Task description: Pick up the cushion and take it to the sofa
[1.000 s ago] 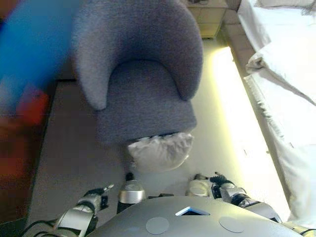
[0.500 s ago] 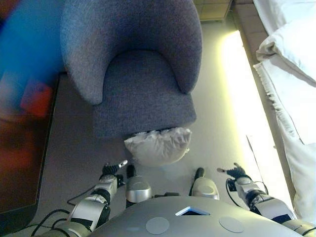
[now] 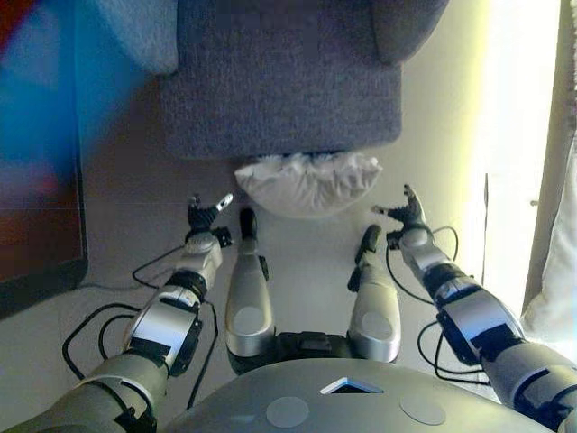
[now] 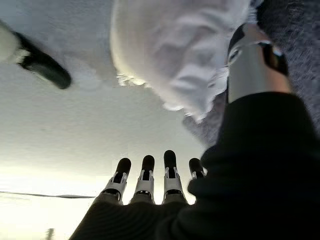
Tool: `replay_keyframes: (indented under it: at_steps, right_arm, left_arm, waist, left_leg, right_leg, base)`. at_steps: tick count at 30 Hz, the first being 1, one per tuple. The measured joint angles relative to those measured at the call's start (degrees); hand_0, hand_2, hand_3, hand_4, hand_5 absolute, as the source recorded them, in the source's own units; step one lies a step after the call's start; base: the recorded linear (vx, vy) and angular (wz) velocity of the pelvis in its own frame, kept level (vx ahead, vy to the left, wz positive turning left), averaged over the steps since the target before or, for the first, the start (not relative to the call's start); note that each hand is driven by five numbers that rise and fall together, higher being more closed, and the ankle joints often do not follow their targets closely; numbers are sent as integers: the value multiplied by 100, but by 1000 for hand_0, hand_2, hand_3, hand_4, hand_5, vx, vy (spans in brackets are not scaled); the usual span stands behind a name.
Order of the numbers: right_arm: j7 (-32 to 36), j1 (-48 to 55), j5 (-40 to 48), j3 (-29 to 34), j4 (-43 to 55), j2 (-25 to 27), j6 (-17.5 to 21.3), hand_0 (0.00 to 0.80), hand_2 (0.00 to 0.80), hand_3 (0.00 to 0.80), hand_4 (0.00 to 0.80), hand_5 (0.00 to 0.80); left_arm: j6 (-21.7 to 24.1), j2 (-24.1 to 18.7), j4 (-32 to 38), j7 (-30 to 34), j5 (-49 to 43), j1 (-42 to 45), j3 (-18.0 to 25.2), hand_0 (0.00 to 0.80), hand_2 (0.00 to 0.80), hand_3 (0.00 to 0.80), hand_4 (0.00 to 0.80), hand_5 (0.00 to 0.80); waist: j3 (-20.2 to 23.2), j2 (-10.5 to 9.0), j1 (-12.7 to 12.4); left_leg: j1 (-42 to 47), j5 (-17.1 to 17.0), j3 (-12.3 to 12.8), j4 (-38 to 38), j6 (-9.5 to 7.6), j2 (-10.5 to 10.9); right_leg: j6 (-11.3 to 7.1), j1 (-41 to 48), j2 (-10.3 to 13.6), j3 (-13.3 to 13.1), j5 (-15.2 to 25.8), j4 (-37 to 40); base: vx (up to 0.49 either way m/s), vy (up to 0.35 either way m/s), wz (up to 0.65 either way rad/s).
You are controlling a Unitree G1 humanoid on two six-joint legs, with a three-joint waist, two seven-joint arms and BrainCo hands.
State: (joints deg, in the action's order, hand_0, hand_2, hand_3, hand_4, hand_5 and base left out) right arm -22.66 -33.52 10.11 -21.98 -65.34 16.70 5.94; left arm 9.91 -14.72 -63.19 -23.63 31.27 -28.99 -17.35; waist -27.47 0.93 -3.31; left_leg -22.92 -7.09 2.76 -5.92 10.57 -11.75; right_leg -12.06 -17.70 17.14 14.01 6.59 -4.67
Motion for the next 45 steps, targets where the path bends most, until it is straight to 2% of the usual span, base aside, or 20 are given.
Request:
replay_keyframes:
  at_steps: [8,15,16,17,18,19,22,27,28,29,30,31,33,36,39,42,45]
  right_arm:
    - [-353,-597,450,-45,224,135,13,0,0,0,0,0]
    - [-552,-1132,645,-42,250,287,10,0,0,0,0,0]
    - [-636,-1172,1245,-95,222,309,265,0,0,0,0,0]
    - [-983,-1120,3563,478,360,111,1178,0,0,0,0,0]
    - [-1186,-1238,4821,1620,319,-180,1731,0,0,0,0,0]
    - [-1307,-1294,5492,1944,256,-166,1946,0,0,0,0,0]
    - [-1171,-1009,5865,2089,377,-145,2151,0,0,0,0,0]
    - [-769,-655,5949,2101,485,-177,2182,0,0,0,0,0]
    - [-800,-638,4981,2296,493,-187,1863,0,0,0,0,0]
    - [-753,-584,2187,2266,465,-113,1295,0,0,0,0,0]
    - [-837,-586,1227,704,629,410,961,0,0,0,0,0]
    - [-789,-748,810,-623,760,843,786,0,0,0,0,0]
    - [-812,-829,525,-138,1188,766,630,0,0,0,0,0]
    - [-722,-920,530,-118,1840,825,588,0,0,0,0,0]
    - [-531,-988,318,-198,2464,1095,536,0,0,0,0,0]
    - [-591,-1258,-1009,-484,2887,1605,440,0,0,0,0,0]
    - [-666,-1493,-1685,-522,2974,2003,309,0,0,0,0,0]
  left_arm:
    - [241,-49,232,-178,-22,-611,-377,0,0,0,0,0]
    - [414,-41,372,-373,-30,-909,-518,0,0,0,0,0]
    - [467,-42,370,-395,-17,-970,-534,0,0,0,0,0]
    - [568,-25,348,-421,29,-1030,-627,0,0,0,0,0]
    - [699,1,362,-495,104,-1061,-621,0,0,0,0,0]
    - [786,38,421,-592,108,-1081,-619,0,0,0,0,0]
    - [943,32,617,-805,100,-1101,-616,0,0,0,0,0]
    - [1093,116,769,-975,95,-1202,-613,0,0,0,0,0]
    - [1154,117,796,-990,97,-1238,-602,0,0,0,0,0]
    - [1232,118,834,-986,96,-1256,-599,0,0,0,0,0]
    - [1279,106,953,-974,95,-1255,-589,0,0,0,0,0]
    - [1317,111,1058,-956,91,-1262,-550,0,0,0,0,0]
    - [1317,17,1277,-945,93,-1291,-578,0,0,0,0,0]
    - [1304,-207,1652,-826,98,-1340,-619,0,0,0,0,0]
    - [1302,-433,2115,-759,106,-1385,-617,0,0,0,0,0]
    - [1299,-563,2499,-708,224,-1417,-589,0,0,0,0,0]
    - [1293,-621,2621,-521,289,-1412,-490,0,0,0,0,0]
  waist:
    - [-143,-33,-38]
    - [-145,-32,99]
    - [-145,-31,106]
    - [-153,-15,122]
    - [-153,-15,154]
    - [-153,-12,201]
    - [-159,2,432]
    - [-182,75,562]
    - [-184,91,581]
    - [-183,96,569]
    - [-180,109,553]
    - [-186,149,534]
    - [-194,179,538]
    - [-198,186,454]
    - [-198,187,396]
    - [-199,186,376]
    - [-199,185,331]
  left_leg:
    - [-933,-111,-267,-112,-64,132]
    - [-1663,-189,-140,-162,-133,285]
    - [-1742,-188,-118,-185,-134,291]
    - [-1854,-175,-75,-260,-143,301]
    - [-1997,-139,12,-344,-170,329]
    - [-2147,-109,55,-417,-202,374]
    - [-2610,-51,112,-593,-242,388]
    - [-3035,-17,175,-687,-198,336]
    - [-3123,-12,180,-702,-194,325]
    - [-3217,-21,183,-718,-177,319]
    - [-3337,-26,174,-738,-167,309]
    - [-3442,-26,155,-780,-169,301]
    - [-3691,-23,14,-908,-159,280]
    - [-4057,16,-44,-1070,-145,264]
    - [-4489,30,-133,-1249,-129,255]
    - [-4830,54,-200,-1382,-97,248]
    - [-4986,61,-345,-1473,-69,242]
  right_leg:
    - [-71,-790,61,-118,-93,-188]
    - [-120,-1742,232,-388,-65,-442]
    - [-121,-1884,242,-435,-65,-486]
    - [-121,-2065,260,-519,-72,-594]
    - [-123,-2279,304,-618,-70,-671]
    - [-148,-2488,350,-742,-56,-735]
    - [-143,-2972,352,-907,-27,-767]
    - [-108,-3609,254,-1214,70,-824]
    - [-106,-3747,235,-1268,69,-869]
    - [-103,-3892,218,-1326,68,-942]
    - [-104,-4050,208,-1345,69,-989]
    - [-104,-4166,194,-1351,65,-1048]
    - [-71,-4463,159,-1367,-32,-1342]
    - [-18,-4897,141,-1406,-170,-1685]
    - [5,-5299,120,-1442,-175,-1803]
    - [7,-5609,119,-1455,-175,-1908]
    - [18,-5674,115,-1363,-202,-1978]
  base:
    - [-43,-35,16]
    - [-26,54,-3]
    - [-23,285,-18]
    - [-42,274,-21]
    - [-40,168,-20]
    - [-22,134,-18]
    - [-15,81,-13]
    - [-17,27,-25]
    - [-37,-20,-13]
    - [-38,-66,-14]
    - [-50,-132,-9]
    - [-40,-131,-3]
    - [-52,-110,6]
    - [-41,-71,7]
    - [-8,-63,1]
    - [16,-115,2]
    - [29,-99,4]
